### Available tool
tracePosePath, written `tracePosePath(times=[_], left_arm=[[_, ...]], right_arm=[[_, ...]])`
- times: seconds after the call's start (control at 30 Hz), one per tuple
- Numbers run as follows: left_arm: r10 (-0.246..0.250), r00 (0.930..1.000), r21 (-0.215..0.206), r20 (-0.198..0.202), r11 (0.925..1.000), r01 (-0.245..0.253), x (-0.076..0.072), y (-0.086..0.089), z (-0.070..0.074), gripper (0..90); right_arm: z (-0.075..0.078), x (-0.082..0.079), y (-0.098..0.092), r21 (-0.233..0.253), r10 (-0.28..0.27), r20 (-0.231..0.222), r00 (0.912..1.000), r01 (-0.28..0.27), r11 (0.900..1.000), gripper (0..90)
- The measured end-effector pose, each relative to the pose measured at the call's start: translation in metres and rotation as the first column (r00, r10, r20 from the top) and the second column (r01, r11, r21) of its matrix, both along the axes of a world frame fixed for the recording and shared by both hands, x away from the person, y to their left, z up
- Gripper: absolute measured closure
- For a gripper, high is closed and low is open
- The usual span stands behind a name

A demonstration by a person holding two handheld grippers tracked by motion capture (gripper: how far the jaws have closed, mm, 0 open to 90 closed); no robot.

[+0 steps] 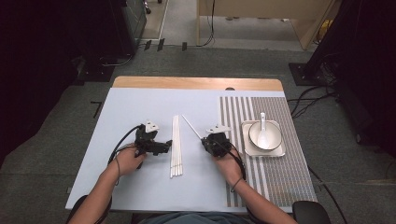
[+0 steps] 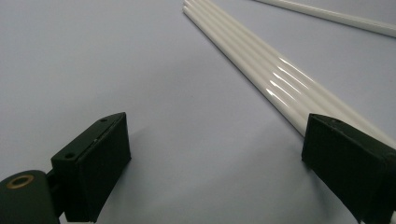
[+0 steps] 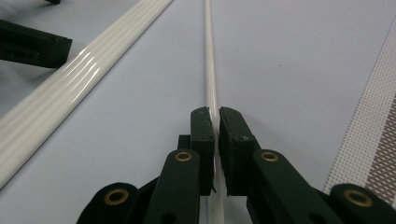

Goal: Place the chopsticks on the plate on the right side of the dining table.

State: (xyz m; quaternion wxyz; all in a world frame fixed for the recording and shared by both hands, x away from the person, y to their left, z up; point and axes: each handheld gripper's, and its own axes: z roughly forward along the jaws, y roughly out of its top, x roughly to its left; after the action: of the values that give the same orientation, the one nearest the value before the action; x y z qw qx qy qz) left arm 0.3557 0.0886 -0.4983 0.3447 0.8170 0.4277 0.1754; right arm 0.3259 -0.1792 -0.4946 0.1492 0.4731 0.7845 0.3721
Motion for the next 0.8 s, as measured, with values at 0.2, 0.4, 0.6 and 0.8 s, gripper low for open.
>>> tracePosePath(times=[0.2,0.4,0.6,0.8], left_arm=[[0.0,1.0,0.0,0.0,1.0,0.0,0.0,0.0,0.0,7.9],[0.0,1.0,-0.001,0.0,1.0,0.0,0.0,0.0,0.0,7.8],[0.0,1.0,0.0,-0.001,1.0,0.0,0.0,0.0,0.0,7.9],[0.0,1.0,-0.001,-0.001,1.0,0.0,0.0,0.0,0.0,7.9]], right_arm=[[0.002,0.003,-0.006,0.043,-0.017,-0.038,0.9991,0.019,0.999,85.2],[0.006,0.006,-0.01,0.066,-0.02,-0.047,0.9987,0.023,0.998,85.3],[0.011,0.009,-0.013,0.075,-0.021,-0.055,0.9983,0.025,0.997,85.3],[0.014,0.014,-0.018,0.077,-0.038,-0.066,0.9971,0.043,0.996,85.3]])
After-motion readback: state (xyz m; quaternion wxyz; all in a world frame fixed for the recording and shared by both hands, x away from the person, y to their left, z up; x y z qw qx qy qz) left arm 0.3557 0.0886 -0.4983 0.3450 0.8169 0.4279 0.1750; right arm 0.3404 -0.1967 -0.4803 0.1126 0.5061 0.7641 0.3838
